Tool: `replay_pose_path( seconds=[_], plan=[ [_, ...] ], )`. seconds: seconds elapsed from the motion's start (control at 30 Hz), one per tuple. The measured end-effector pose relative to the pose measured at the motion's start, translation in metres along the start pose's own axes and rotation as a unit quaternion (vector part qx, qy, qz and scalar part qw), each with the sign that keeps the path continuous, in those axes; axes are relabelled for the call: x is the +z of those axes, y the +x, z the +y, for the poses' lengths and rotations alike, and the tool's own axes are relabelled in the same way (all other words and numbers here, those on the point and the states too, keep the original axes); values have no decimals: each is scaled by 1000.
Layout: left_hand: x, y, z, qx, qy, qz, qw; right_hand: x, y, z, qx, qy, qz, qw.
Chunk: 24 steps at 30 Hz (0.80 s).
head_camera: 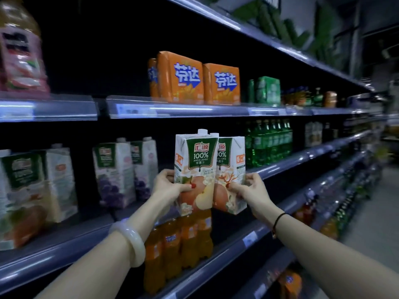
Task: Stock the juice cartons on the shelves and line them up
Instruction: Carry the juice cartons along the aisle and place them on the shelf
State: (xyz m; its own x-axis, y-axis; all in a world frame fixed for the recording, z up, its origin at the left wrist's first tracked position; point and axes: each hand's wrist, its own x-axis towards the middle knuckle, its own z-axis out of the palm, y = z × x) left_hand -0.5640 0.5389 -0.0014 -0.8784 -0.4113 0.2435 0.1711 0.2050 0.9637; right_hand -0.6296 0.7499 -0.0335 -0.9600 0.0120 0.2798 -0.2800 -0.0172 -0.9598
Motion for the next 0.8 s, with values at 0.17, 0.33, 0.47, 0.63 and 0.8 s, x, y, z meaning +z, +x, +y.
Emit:
replay_pose_path(
  seconds=[0.17, 0.33, 0.47, 0.63, 0.8],
  plan=[
    [111, 25, -1, 12, -25, -47, 998, -91, 40, 14, -22, -32, 70, 997],
    [229, 49, -4, 0, -67, -93, 993, -188, 91, 30, -15, -70, 105, 992],
    [315, 69, -5, -8, -99, -121, 988, -255, 132, 42, -19, -103, 130, 986],
    [409, 105, 1, -7, -102, -154, 983, -324, 190, 60, -10, -100, 160, 982],
    [504, 159, -2, 4, -99, -177, 979, -385, 263, 84, -23, -104, 194, 975]
  ],
)
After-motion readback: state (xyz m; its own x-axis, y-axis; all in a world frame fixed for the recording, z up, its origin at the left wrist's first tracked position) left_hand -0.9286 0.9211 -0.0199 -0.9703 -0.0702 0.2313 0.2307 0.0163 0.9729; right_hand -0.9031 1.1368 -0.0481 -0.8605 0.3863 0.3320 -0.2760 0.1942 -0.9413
